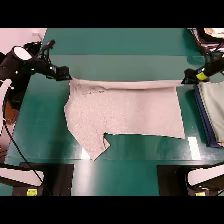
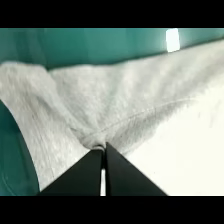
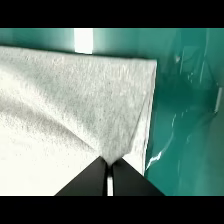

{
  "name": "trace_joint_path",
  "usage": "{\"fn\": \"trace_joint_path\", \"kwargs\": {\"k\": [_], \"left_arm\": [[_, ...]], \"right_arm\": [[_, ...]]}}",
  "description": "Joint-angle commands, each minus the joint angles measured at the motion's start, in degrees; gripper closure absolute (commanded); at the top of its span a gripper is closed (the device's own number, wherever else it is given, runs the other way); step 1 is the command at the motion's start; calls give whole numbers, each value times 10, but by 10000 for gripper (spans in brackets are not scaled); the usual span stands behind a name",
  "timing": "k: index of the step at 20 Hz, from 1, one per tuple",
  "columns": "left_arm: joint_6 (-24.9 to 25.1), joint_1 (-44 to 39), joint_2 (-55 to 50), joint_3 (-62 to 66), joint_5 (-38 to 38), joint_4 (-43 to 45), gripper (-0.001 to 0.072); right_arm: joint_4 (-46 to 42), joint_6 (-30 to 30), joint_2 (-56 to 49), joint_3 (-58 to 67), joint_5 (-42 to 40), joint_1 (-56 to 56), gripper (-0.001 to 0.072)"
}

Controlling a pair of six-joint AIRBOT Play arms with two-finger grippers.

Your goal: Fold the shirts.

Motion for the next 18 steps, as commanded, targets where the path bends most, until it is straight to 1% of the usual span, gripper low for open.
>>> {"fn": "trace_joint_path", "kwargs": {"k": [1, 3, 6, 7, 8, 9, 10, 12, 14, 16, 18], "left_arm": [[-8, 1, 0, -50, -21, 12, 687], [-8, 1, 0, -73, 2, 12, 686], [-11, 1, -1, -84, -3, 11, 684], [-26, 1, 0, -83, -7, 12, 663], [-42, 1, 0, -83, -8, 12, 367], [-61, 1, 0, -83, -9, 19, 167], [-76, 2, 0, -80, -22, 30, 168], [-84, 3, 21, -80, -58, 71, 167], [-102, 3, 69, -110, -72, 115, 168], [-115, 3, 138, -188, -64, 118, 168], [-133, -3, 212, -288, -60, 113, 168]], "right_arm": [[5, -3, 39, -103, -45, 0, 699], [5, -3, 50, -138, -64, 0, 699], [8, -3, 54, -166, -65, 0, 698], [21, -3, 55, -171, -59, 0, 693], [35, -3, 55, -170, -53, -2, 570], [42, -3, 55, -164, -47, -5, 367], [51, -3, 55, -154, -35, -11, 349], [53, -3, 72, -139, -2, -27, 349], [53, -3, 116, -156, 11, -50, 349], [54, -4, 169, -201, 12, -76, 349], [62, -27, 216, -250, 8, -97, 349]]}}
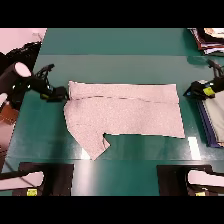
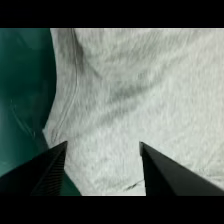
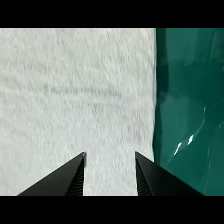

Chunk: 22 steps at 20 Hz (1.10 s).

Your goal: Fold the shirts.

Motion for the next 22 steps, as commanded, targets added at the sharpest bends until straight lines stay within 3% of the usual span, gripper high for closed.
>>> {"fn": "trace_joint_path", "kwargs": {"k": [1, 4, 7, 16, 19, 20, 22], "left_arm": [[-37, -10, 122, -152, -4, 15, 167], [-69, -31, 219, -286, 4, 7, 167], [-69, -42, 275, -370, 35, -70, 168], [-59, -42, 278, -440, 179, -190, 168], [-44, -54, 278, -445, 185, -213, 169], [-43, -68, 276, -445, 191, -211, 213], [-43, -95, 276, -445, 213, -213, 620]], "right_arm": [[15, -21, 76, -71, -1, -38, 350], [35, -25, 118, -129, -26, -55, 349], [59, -35, 131, -157, -32, -60, 349], [59, -34, 130, -157, -19, -59, 349], [59, -34, 130, -157, -14, -59, 350], [59, -34, 130, -157, -10, -59, 350], [58, -35, 130, -157, -2, -59, 350]]}}
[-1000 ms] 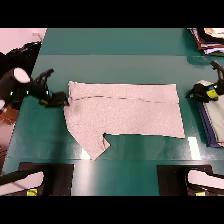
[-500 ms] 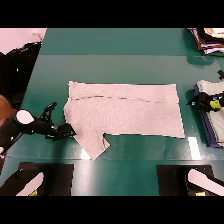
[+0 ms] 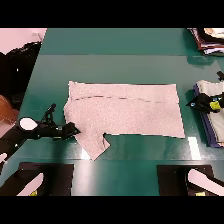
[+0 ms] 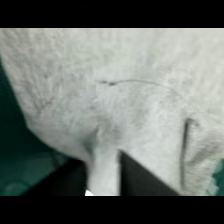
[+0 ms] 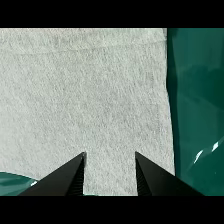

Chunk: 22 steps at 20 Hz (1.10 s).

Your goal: Fold the shirts.

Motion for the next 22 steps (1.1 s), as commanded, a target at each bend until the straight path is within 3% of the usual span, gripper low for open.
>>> {"fn": "trace_joint_path", "kwargs": {"k": [1, 5, 10, 15, 17, 20, 21, 22], "left_arm": [[5, -35, 0, -3, 37, -21, 684], [12, -34, 2, 21, -5, -9, 686], [41, -34, 2, 74, -38, -3, 686], [45, -34, 2, 77, -34, -3, 686], [45, -34, 2, 77, -34, -3, 685], [45, -34, 2, 77, -34, -3, 685], [45, -34, 2, 77, -35, -3, 686], [45, -34, 2, 77, -37, -2, 686]], "right_arm": [[-1, -1, 0, 0, 13, -1, 350], [-11, -15, 5, -15, 57, -39, 350], [-60, -14, 27, -160, 37, -133, 349], [-21, -34, -16, -240, 5, -158, 352], [3, -40, -17, -250, -17, -153, 398], [10, -39, -17, -249, -26, -126, 401], [10, -40, -17, -249, -26, -115, 431], [10, -40, -17, -249, -24, -103, 574]]}}
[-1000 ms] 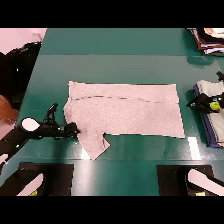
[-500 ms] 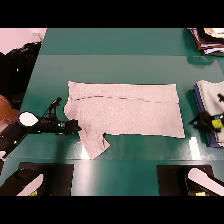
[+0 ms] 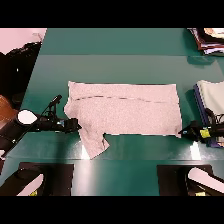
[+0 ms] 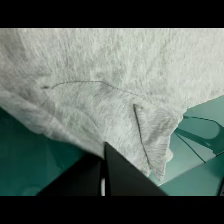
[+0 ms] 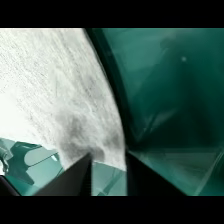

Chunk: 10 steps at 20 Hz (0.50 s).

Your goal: Fold the shirts.

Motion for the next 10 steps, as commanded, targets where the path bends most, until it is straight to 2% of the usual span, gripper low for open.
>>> {"fn": "trace_joint_path", "kwargs": {"k": [1, 2, 6, 10], "left_arm": [[1, 0, 0, 1, -8, 5, 687], [0, 0, 1, 2, -22, 19, 687], [-43, 0, 46, 20, -99, 126, 688], [-71, 0, 149, 20, -211, 146, 688]], "right_arm": [[7, -14, -2, -5, -7, 32, 653], [6, -24, -1, -5, -3, 40, 702], [-3, -24, 59, -5, 7, 47, 700], [-90, -14, 157, 26, 76, 47, 700]]}}
